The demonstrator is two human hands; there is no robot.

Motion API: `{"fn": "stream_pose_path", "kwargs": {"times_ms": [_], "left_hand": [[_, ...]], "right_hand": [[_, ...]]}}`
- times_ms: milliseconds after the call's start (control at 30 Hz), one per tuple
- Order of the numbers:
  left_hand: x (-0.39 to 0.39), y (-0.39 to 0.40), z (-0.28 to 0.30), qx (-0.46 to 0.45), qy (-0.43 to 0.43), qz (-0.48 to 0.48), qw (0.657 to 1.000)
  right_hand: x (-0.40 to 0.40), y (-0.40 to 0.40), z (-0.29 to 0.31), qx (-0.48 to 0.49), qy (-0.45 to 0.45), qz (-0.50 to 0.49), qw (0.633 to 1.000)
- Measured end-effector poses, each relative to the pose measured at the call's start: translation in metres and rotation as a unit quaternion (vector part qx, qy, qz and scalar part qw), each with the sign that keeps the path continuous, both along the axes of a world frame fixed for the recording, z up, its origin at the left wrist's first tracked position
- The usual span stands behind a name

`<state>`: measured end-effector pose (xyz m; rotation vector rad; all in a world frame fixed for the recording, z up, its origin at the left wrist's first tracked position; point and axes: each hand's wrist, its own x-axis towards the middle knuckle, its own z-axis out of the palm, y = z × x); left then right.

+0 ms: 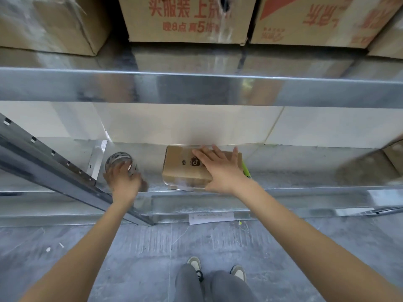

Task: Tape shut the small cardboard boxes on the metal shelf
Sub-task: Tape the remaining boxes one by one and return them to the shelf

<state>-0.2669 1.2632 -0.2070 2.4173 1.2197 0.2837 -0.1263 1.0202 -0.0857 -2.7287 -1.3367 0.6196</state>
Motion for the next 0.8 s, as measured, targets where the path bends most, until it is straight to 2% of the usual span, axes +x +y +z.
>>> {"fn": "stream_pose_path", "kwargs": {"times_ms": [100, 133, 200, 233, 300, 433, 567, 700, 800], "left_hand": [[0.002, -0.02, 0.014, -0.004, -0.096, -0.044, 0.994], [0.007, -0.028, 0.024, -0.067, -0.148, -0.073, 0.984], [0.023, -0.048, 0.043, -0.257, -0.221, -0.138, 0.931], [0.031, -0.058, 0.049, -0.334, -0.224, -0.163, 0.901], [0.042, -0.073, 0.054, -0.399, -0.207, -0.183, 0.874], [0.041, -0.079, 0.056, -0.365, -0.235, -0.188, 0.881], [0.042, -0.083, 0.057, -0.326, -0.245, -0.193, 0.892], [0.041, -0.085, 0.06, -0.356, -0.252, -0.183, 0.881], [0.043, -0.082, 0.063, -0.374, -0.249, -0.168, 0.877]], "right_hand": [[0.004, 0.006, 0.0, -0.004, -0.017, 0.016, 1.0], [0.003, 0.01, 0.0, -0.005, -0.023, 0.017, 1.0], [0.001, 0.026, 0.0, -0.011, -0.033, 0.024, 0.999], [-0.002, 0.035, -0.001, -0.013, -0.032, 0.031, 0.999], [-0.009, 0.049, -0.007, -0.023, -0.029, 0.049, 0.998], [-0.019, 0.056, -0.018, -0.026, -0.085, 0.047, 0.995], [-0.054, 0.036, -0.025, 0.013, -0.125, 0.045, 0.991], [-0.095, 0.002, -0.038, 0.045, -0.1, 0.05, 0.993], [-0.084, 0.005, -0.035, 0.096, -0.093, 0.06, 0.989]]}}
